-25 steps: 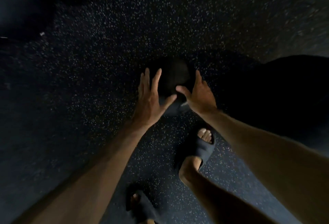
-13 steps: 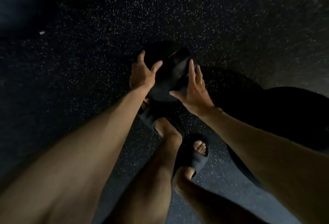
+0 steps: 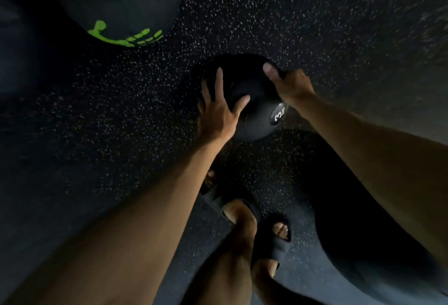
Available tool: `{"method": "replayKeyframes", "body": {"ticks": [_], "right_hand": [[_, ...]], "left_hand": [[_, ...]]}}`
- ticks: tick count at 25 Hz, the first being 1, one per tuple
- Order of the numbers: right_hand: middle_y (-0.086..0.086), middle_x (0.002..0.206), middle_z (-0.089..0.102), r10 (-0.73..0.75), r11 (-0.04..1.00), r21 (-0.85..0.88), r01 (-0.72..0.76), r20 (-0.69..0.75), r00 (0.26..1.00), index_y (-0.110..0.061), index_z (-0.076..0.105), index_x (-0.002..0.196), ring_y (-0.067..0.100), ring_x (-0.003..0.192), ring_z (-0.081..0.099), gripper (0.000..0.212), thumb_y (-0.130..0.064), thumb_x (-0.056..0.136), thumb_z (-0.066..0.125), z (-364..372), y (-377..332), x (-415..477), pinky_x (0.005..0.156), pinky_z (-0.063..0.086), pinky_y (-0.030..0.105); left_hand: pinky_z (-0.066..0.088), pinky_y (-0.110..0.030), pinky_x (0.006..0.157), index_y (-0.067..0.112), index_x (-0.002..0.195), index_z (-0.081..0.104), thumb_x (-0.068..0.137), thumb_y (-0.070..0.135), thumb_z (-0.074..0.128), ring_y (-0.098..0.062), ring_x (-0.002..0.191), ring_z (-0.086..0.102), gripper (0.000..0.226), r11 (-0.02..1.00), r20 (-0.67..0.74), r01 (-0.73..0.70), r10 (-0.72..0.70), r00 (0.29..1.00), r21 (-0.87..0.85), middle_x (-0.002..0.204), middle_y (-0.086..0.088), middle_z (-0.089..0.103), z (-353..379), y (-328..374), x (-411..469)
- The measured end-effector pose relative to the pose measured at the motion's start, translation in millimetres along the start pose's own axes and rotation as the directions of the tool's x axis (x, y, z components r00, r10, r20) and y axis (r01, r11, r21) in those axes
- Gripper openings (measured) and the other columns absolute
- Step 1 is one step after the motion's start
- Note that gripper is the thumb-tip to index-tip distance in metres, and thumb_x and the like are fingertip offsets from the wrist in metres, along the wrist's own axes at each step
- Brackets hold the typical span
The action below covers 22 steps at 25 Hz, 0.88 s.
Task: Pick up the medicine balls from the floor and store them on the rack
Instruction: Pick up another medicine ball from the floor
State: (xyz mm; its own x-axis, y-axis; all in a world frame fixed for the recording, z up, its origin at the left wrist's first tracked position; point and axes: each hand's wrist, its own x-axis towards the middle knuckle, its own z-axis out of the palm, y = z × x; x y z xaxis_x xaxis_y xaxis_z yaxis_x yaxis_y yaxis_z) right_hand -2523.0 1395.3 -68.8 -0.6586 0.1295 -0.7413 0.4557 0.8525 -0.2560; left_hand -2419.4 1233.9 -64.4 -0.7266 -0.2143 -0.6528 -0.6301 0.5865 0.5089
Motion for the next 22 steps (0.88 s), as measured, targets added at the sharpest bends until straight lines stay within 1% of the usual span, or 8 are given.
{"method": "replayKeyframes", "body": {"ticks": [2,4,6,9,13,18,20,22], "right_hand": [[0.023,0.14,0.054,0.005,1.0,0.028,-0.005,-0.024,1.0,-0.006,0.052,0.141,0.038,0.129,0.051,0.082,-0.072,0.098,0.029,-6,-23,5,0.099,0.041,0.039],[0.021,0.152,0.04,-0.119,0.992,0.034,0.12,-0.036,0.992,-0.013,0.033,0.153,0.038,0.139,0.04,0.079,-0.07,0.098,0.035,-5,-27,-8,0.106,0.036,0.044],[0.017,0.165,0.014,-0.263,0.964,-0.036,0.264,0.03,0.964,-0.022,0.008,0.161,0.038,0.15,0.018,0.094,-0.072,0.092,0.046,-2,-24,-28,0.119,0.025,0.052],[0.015,0.168,0.002,-0.269,0.956,-0.095,0.277,0.088,0.959,-0.027,-0.003,0.162,0.039,0.153,0.009,0.101,-0.072,0.089,0.051,-11,-39,-11,0.122,0.019,0.056],[0.02,0.162,0.023,-0.168,0.958,-0.217,0.187,0.103,0.98,-0.027,0.002,0.162,0.043,0.146,0.027,0.096,-0.078,0.09,0.039,-45,-76,59,0.117,0.024,0.057],[0.019,0.146,0.05,-0.082,0.993,-0.076,0.091,0.118,0.99,-0.01,0.044,0.147,0.039,0.133,0.049,0.086,-0.076,0.093,0.035,-84,-129,148,0.106,0.04,0.043],[0.022,0.143,0.053,-0.033,0.997,-0.068,0.041,0.116,0.993,-0.006,0.052,0.141,0.038,0.129,0.052,0.086,-0.076,0.094,0.034,-92,-145,167,0.101,0.041,0.04],[0.02,0.137,0.055,-0.144,0.983,-0.105,0.15,0.067,0.987,-0.01,0.054,0.137,0.038,0.124,0.054,0.076,-0.07,0.098,0.03,-100,-144,167,0.097,0.041,0.041]], "left_hand": [[0.036,-0.064,0.107,0.042,0.157,0.001,0.09,0.071,0.045,-0.049,0.144,0.022,0.085,0.993,0.052,0.117,-0.118,0.992,0.004,0.164,-0.014,0.008,-19,23,38],[0.037,-0.064,0.106,0.043,0.156,0.005,0.088,0.073,0.045,-0.048,0.142,0.026,0.085,0.973,0.092,0.232,-0.229,0.969,-0.018,0.162,-0.016,0.013,-32,41,71],[0.037,-0.065,0.106,0.04,0.156,0.011,0.087,0.076,0.044,-0.046,0.141,0.03,0.085,0.947,0.084,0.316,-0.31,0.947,-0.063,0.16,-0.016,0.02,-39,49,94],[0.035,-0.061,0.109,0.034,0.155,0.023,0.088,0.079,0.036,-0.043,0.141,0.033,0.082,0.913,0.024,0.391,-0.391,0.92,-0.116,0.158,-0.015,0.029,-43,60,121],[0.033,-0.056,0.111,0.029,0.154,0.028,0.092,0.076,0.029,-0.041,0.141,0.033,0.078,0.901,0.013,0.374,-0.381,0.925,-0.218,0.158,-0.014,0.031,-58,91,154],[0.027,-0.055,0.117,0.035,0.158,0.01,0.08,0.076,0.055,-0.031,0.148,0.019,0.099,0.963,-0.149,0.032,-0.075,0.986,-0.268,0.163,-0.009,0.015,-47,90,106],[0.031,-0.056,0.115,0.034,0.158,0.008,0.077,0.075,0.06,-0.032,0.144,0.024,0.105,0.97,-0.189,0.051,-0.098,0.977,-0.238,0.16,-0.011,0.019,-47,94,113],[0.033,-0.057,0.113,0.033,0.158,0.012,0.077,0.072,0.063,-0.035,0.141,0.028,0.103,0.959,-0.203,0.098,-0.156,0.967,-0.267,0.156,-0.014,0.026,-57,103,137]]}}
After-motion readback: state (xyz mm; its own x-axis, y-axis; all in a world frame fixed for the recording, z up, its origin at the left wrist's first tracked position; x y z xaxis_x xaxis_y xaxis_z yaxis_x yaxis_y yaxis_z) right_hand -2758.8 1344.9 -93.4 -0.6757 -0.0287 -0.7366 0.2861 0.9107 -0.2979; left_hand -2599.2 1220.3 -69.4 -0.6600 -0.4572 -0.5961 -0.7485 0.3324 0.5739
